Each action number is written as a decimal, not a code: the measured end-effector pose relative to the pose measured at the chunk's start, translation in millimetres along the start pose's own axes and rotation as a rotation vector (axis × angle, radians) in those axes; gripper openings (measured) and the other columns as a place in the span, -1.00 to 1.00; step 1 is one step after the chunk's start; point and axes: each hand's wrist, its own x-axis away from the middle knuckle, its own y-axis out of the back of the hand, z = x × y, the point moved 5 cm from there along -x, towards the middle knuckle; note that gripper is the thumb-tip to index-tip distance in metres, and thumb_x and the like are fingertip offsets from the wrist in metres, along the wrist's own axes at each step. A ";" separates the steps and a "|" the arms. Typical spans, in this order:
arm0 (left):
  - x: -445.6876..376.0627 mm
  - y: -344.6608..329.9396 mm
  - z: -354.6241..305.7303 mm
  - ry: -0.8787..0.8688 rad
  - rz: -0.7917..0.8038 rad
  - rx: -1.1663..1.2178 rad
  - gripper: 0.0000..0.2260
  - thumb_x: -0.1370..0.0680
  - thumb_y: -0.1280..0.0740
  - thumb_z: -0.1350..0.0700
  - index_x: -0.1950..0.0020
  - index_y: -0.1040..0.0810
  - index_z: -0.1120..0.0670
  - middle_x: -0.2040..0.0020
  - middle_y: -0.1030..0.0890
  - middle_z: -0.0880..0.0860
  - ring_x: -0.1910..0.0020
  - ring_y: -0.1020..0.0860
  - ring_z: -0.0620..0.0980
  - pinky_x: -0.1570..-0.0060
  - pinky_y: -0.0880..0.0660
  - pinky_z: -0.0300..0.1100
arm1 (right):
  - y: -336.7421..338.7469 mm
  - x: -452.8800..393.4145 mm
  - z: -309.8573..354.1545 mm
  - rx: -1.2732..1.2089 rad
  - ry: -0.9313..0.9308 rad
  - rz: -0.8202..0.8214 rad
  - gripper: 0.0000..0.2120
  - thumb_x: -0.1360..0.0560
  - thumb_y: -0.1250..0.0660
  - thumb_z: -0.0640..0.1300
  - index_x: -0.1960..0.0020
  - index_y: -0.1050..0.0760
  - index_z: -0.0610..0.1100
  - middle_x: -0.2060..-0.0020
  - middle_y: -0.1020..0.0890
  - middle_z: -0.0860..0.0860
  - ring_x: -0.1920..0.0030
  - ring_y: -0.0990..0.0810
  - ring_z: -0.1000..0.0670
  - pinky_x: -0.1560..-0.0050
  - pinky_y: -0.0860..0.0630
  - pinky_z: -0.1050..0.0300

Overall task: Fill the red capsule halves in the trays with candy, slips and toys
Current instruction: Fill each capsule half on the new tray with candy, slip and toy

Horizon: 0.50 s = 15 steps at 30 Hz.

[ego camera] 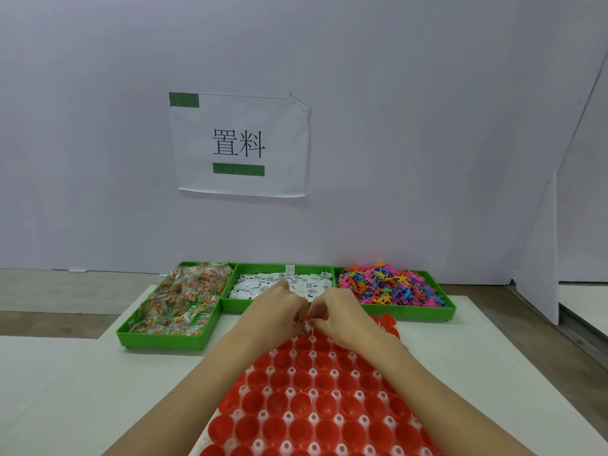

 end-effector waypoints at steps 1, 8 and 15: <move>-0.3 1.3 -1.1 -0.009 0.000 -0.013 -0.89 -0.57 -0.42 0.02 -0.03 -0.69 0.00 0.10 -0.68 -0.07 -0.10 -0.44 -0.04 -0.03 -0.45 -0.20 | 0.8 0.7 0.2 -0.008 0.006 -0.005 -0.84 -0.55 -0.42 -0.21 -0.09 -0.73 -0.09 0.04 -0.75 0.01 0.11 -0.62 0.14 0.03 -0.45 0.40; 3.9 8.5 -1.7 -0.004 -0.032 0.045 -0.87 -0.60 -0.41 0.04 -0.06 -0.73 -0.01 0.05 -0.72 -0.15 -0.06 -0.40 -0.12 -0.03 -0.39 -0.30 | 41.3 28.2 -10.7 -0.190 -0.042 -0.170 -0.84 -0.60 -0.38 -0.07 0.04 -0.74 -0.05 0.17 -0.72 0.14 0.16 -0.61 0.22 0.09 -0.44 0.40; 32.1 21.6 21.3 0.132 -0.201 0.125 -0.88 -0.62 -0.37 0.03 0.01 -0.72 -0.05 0.14 -0.68 -0.20 0.03 -0.46 -0.15 0.03 -0.35 -0.34 | 68.2 112.6 -47.9 -0.516 -0.120 -0.387 -0.82 -0.60 -0.38 -0.13 0.09 -0.72 0.05 0.25 -0.71 0.15 0.17 -0.67 0.16 0.11 -0.55 0.36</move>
